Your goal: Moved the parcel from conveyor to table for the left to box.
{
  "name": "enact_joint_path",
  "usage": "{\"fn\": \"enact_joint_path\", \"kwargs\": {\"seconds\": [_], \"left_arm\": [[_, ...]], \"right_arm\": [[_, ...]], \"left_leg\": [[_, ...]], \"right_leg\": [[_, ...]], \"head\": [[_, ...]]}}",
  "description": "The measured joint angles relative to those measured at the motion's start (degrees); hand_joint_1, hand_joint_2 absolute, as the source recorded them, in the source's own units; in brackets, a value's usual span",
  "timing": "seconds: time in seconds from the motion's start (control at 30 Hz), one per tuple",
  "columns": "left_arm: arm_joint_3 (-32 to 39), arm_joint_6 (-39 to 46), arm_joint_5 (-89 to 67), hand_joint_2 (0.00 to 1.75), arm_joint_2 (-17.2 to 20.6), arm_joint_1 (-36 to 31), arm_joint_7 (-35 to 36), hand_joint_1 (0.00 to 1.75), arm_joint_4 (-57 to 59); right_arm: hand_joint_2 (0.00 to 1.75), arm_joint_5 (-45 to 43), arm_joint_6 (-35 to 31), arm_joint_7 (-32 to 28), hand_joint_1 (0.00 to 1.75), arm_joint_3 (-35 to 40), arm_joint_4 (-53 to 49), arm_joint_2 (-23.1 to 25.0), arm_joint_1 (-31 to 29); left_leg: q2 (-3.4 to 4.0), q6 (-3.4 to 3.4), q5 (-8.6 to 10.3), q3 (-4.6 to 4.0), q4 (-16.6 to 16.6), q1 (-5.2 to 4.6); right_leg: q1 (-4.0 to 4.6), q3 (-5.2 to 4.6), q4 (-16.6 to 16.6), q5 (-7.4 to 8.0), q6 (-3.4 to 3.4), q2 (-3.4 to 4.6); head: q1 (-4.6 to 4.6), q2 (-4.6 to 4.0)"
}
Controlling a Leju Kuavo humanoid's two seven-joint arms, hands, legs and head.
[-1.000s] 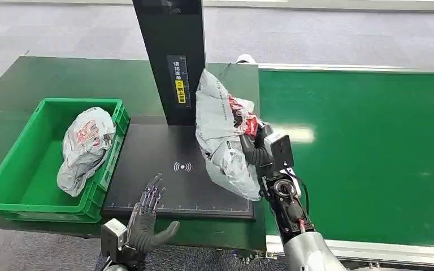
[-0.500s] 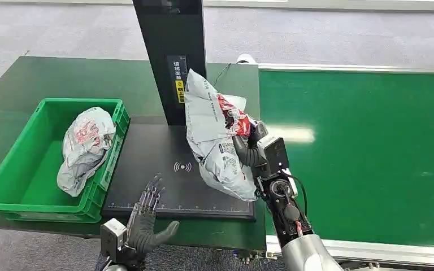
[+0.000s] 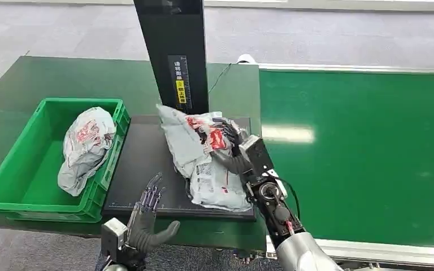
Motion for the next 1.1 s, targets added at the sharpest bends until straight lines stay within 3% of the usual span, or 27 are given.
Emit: {"fn": "enact_joint_path", "kwargs": {"seconds": [0.13,0.53,0.67,0.83,1.1], "left_arm": [[0.0,-0.1,-0.1,1.75,-0.2,0.2,0.9,0.0,-1.0],[0.1,-0.3,-0.1,1.75,-0.2,0.5,1.5,0.0,-2.1],[0.4,0.7,-0.4,1.75,-0.3,0.6,1.5,0.0,-2.2],[2.1,4.2,0.8,1.75,-0.4,2.2,1.3,0.0,-3.9],[4.5,4.6,1.8,1.75,-0.7,5.2,0.5,0.0,-7.7]], "right_arm": [[1.75,2.8,-1.9,3.8,0.0,1.0,4.7,0.3,-0.6],[1.75,3.4,-2.3,4.4,0.0,1.4,8.9,0.7,-1.3],[1.75,0.0,-5.1,-0.2,0.0,0.7,7.6,0.6,0.2],[1.75,-11.2,-7.0,-3.7,0.0,-3.1,-12.1,0.5,10.7],[1.75,-10.8,-8.8,-3.8,0.0,-3.2,-41.0,1.1,25.7]], "left_leg": [[-0.01,0.0,0.0,0.0,0.0,0.0],[-0.01,0.0,0.01,0.02,0.0,0.0],[-0.03,0.0,0.01,0.03,0.0,0.0],[-0.06,0.0,-0.04,-0.02,0.0,0.0],[0.02,-0.03,-0.08,0.0,0.0,0.0]], "right_leg": [[0.0,-0.01,0.0,0.0,0.0,0.01],[0.0,0.0,0.0,0.0,0.0,0.01],[0.0,0.0,0.0,0.0,0.0,0.0],[0.0,-0.03,0.0,-0.03,-0.01,-0.01],[0.0,-0.03,0.0,-0.11,-0.03,0.01]], "head": [[-0.02,0.0],[0.0,0.0],[0.0,0.0],[0.0,0.0],[0.0,0.0]]}}
